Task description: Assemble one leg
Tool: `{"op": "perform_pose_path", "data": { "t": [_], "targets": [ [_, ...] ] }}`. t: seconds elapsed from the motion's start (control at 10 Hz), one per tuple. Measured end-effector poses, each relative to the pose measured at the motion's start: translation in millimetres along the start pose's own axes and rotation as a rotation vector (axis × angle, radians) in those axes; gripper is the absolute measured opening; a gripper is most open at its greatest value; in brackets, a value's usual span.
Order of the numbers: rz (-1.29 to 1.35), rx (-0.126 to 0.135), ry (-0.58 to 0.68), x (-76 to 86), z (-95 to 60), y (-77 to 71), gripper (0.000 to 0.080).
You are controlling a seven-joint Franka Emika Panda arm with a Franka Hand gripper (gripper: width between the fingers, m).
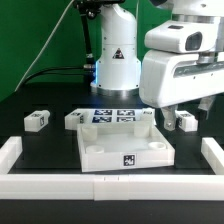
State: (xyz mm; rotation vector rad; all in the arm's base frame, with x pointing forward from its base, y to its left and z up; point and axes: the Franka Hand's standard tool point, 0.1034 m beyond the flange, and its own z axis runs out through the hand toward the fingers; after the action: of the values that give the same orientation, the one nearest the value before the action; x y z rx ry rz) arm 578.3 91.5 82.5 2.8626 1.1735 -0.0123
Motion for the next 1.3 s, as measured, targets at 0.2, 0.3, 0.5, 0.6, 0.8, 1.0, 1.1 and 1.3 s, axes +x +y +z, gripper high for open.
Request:
{"op": "perform_pose_path", "data": {
  "t": [0.2, 0.3, 0.5, 0.6, 0.8, 1.0, 1.1, 1.3],
  "targets": [
    [-0.162, 0.002, -0.001, -22.3, -0.4, -5.9, 0.0649],
    [-0.278, 0.008, -0.006, -33.8, 2.4, -1.6, 0.0649],
    [-0.416, 0.02, -0.01, -59.0, 11.9, 9.0, 0.0649],
    [-0.417, 0.019, -0.008, -56.8, 11.7, 8.0, 0.0649],
    [-0.417, 0.02, -0.009, -57.1, 12.3, 8.0, 0.0649],
    [-0.449, 0.013, -0.001, -57.1, 13.4, 8.5, 0.0649],
    [-0.587, -0.026, 0.041, -59.6, 18.5, 8.4, 0.0649],
    [-0.743, -0.023, 0.043, -80.5, 30.1, -3.1, 0.0649]
  ]
}}
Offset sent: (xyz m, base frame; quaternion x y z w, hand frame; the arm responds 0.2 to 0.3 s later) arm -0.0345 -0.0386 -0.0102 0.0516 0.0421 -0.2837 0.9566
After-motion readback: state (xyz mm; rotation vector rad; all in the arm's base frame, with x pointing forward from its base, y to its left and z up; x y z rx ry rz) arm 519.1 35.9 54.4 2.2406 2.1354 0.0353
